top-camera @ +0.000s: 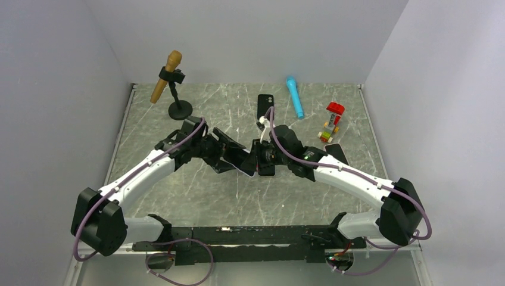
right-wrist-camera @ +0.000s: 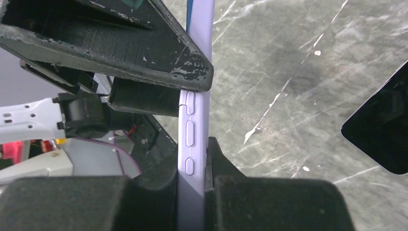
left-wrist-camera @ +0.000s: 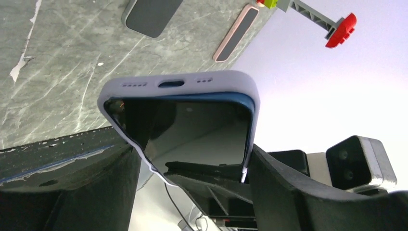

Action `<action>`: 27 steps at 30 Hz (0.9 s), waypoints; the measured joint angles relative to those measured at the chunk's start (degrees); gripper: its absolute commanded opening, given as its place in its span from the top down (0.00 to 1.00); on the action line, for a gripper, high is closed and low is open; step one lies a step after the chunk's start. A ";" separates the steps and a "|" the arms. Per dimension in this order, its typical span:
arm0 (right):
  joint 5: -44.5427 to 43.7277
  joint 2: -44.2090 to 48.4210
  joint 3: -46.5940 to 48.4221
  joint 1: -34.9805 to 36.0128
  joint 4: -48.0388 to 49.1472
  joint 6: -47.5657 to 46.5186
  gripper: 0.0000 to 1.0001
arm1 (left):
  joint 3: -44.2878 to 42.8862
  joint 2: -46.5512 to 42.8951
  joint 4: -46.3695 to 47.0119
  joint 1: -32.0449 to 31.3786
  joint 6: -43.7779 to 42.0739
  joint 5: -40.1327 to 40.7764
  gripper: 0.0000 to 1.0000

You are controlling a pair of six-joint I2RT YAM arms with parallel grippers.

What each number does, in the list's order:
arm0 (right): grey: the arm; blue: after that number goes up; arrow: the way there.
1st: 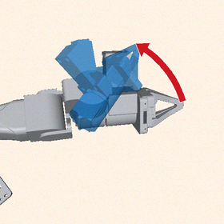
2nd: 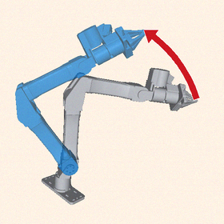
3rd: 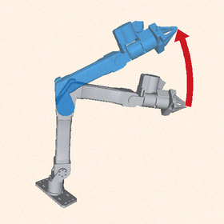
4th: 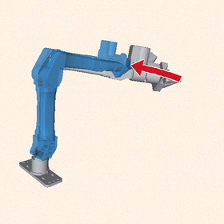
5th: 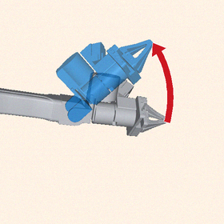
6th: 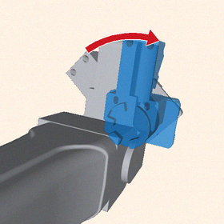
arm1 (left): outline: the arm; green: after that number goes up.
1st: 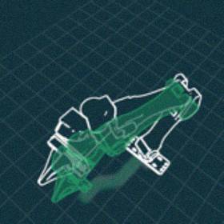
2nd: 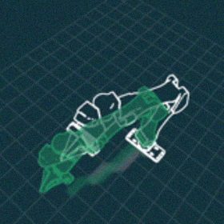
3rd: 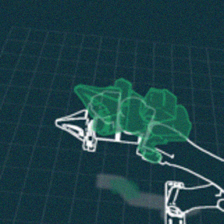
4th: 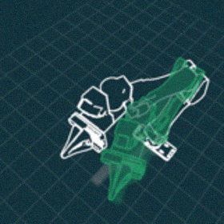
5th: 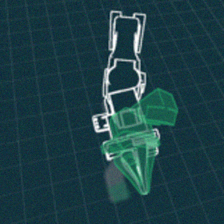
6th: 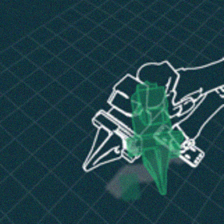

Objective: Take the phone out of the phone case
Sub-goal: Pick up the phone at the center of the board.

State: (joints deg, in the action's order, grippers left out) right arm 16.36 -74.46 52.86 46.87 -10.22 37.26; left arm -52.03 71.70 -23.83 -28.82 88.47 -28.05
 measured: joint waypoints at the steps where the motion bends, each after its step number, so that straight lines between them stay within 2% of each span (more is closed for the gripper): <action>1: -0.59 -0.04 0.02 0.13 -0.22 -0.44 1.00 | 0.00 0.15 0.02 -0.04 0.07 0.20 0.31; 2: -1.22 -0.11 0.02 0.20 -0.44 -0.76 1.00 | 0.00 0.35 0.02 -0.04 0.17 0.31 0.08; 3: -1.51 -0.15 0.02 0.22 -0.68 -0.76 1.00 | -0.02 0.59 -0.07 -0.11 0.11 0.35 0.02; 4: -1.70 -0.17 0.00 0.22 -0.74 -0.63 1.00 | -0.17 0.74 -0.33 -0.13 -0.22 0.52 0.01; 8: -2.99 0.11 -0.68 -1.16 -3.30 -0.81 1.00 | -3.21 0.55 -4.74 0.22 -3.98 3.10 0.01; 11: -2.99 0.26 -1.20 -3.41 -7.69 -2.51 1.00 | -6.88 -0.96 -11.28 2.29 -10.01 7.78 0.01; 14: -1.99 0.48 -1.73 -5.86 -11.45 -6.03 1.00 | -11.45 -2.54 -17.40 4.83 -18.80 13.73 0.02; 18: 4.48 0.81 -2.03 -10.32 -16.28 -11.56 1.00 | -15.26 -3.72 -18.86 5.97 -33.73 16.96 0.05; 22: 15.41 2.49 -1.99 -15.21 -18.49 -15.43 1.00 | -12.94 -5.75 -14.32 5.79 -47.95 12.83 0.05; 27: 27.89 3.08 0.33 -16.57 -21.81 -20.65 1.00 | -6.25 -8.50 -9.75 5.11 -60.96 -1.11 0.08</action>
State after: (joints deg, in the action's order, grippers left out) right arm 44.25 -71.37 53.19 30.30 -32.03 16.60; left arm -58.28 63.20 -33.58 -23.70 27.51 -29.17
